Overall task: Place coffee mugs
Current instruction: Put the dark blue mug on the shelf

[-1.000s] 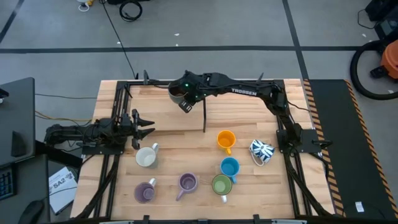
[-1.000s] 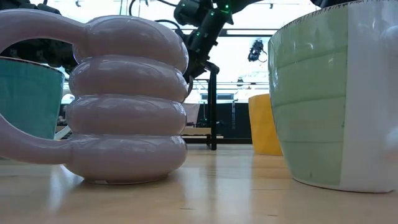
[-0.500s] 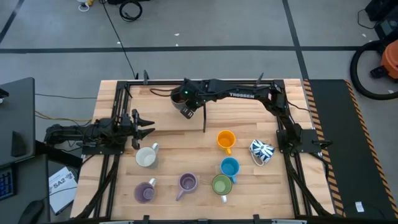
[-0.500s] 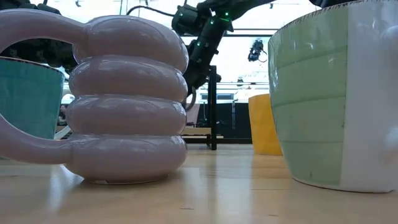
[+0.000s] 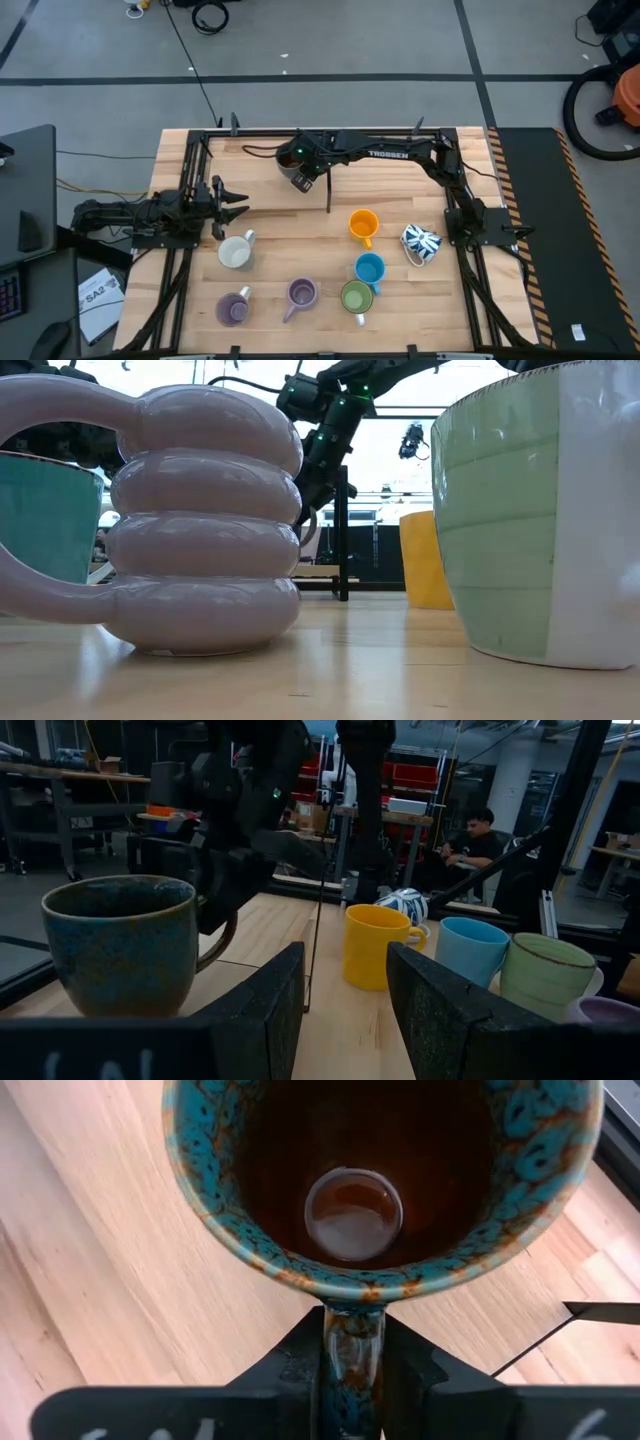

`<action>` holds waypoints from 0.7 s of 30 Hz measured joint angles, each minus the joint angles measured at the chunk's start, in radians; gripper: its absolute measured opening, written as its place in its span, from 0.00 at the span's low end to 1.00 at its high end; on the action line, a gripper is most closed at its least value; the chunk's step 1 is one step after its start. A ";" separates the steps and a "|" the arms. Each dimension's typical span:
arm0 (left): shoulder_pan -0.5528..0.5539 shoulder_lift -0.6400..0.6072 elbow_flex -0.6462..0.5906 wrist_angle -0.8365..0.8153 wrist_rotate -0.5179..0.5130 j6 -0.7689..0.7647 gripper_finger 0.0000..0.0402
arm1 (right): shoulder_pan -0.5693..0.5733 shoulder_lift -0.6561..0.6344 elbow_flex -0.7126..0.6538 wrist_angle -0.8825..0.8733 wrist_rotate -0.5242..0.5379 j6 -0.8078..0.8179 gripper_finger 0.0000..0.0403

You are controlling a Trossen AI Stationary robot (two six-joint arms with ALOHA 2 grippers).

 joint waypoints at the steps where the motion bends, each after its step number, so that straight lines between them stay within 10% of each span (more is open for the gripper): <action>1: 0.000 0.000 0.000 0.000 0.000 0.000 0.37 | 0.000 0.000 0.000 0.001 0.000 0.000 0.19; 21: 0.000 0.000 0.000 0.000 0.000 0.000 0.37 | -0.001 -0.001 0.000 0.004 -0.037 0.002 0.37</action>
